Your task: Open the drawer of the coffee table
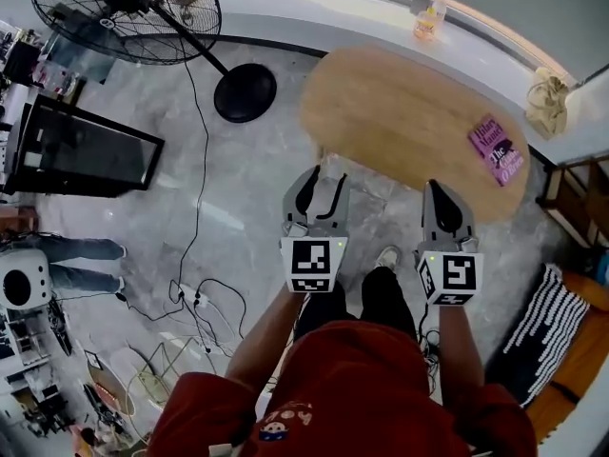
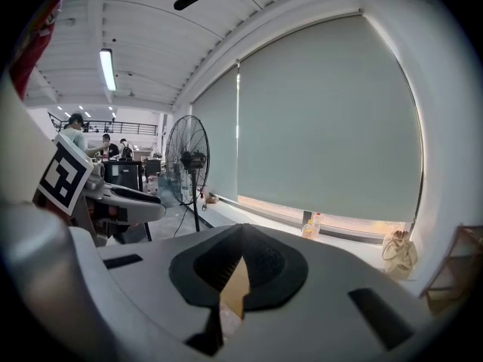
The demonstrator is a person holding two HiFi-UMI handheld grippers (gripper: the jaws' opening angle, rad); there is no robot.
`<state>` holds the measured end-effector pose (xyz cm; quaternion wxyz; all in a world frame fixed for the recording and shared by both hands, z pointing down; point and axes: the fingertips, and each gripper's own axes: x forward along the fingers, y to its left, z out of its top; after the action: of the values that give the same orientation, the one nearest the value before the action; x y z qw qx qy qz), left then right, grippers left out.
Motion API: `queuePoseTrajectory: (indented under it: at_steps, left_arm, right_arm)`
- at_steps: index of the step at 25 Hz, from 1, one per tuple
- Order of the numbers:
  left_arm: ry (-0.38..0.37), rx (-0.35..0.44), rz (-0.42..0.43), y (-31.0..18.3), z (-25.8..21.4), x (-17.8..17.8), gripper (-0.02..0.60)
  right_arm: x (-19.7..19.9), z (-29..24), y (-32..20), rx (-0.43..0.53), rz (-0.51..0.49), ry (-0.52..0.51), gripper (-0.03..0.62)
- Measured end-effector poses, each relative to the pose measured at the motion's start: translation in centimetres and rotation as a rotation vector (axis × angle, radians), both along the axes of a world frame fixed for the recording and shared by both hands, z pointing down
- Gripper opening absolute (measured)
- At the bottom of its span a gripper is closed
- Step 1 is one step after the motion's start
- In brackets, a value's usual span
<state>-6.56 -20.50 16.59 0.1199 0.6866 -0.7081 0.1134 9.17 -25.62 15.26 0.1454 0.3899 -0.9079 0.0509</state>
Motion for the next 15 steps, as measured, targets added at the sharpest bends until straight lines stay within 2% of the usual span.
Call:
queuePoseTrajectory:
  at_steps: [9, 15]
  left_arm:
    - [0.043, -0.034, -0.014, 1.7, 7.8, -3.3, 0.184]
    - [0.103, -0.068, -0.037, 3.4, 14.6, -4.6, 0.183]
  right_arm:
    - [-5.4, 5.9, 1.5, -0.030, -0.068, 0.025, -0.003]
    - [-6.9, 12.4, 2.6, -0.062, -0.078, 0.043, -0.003]
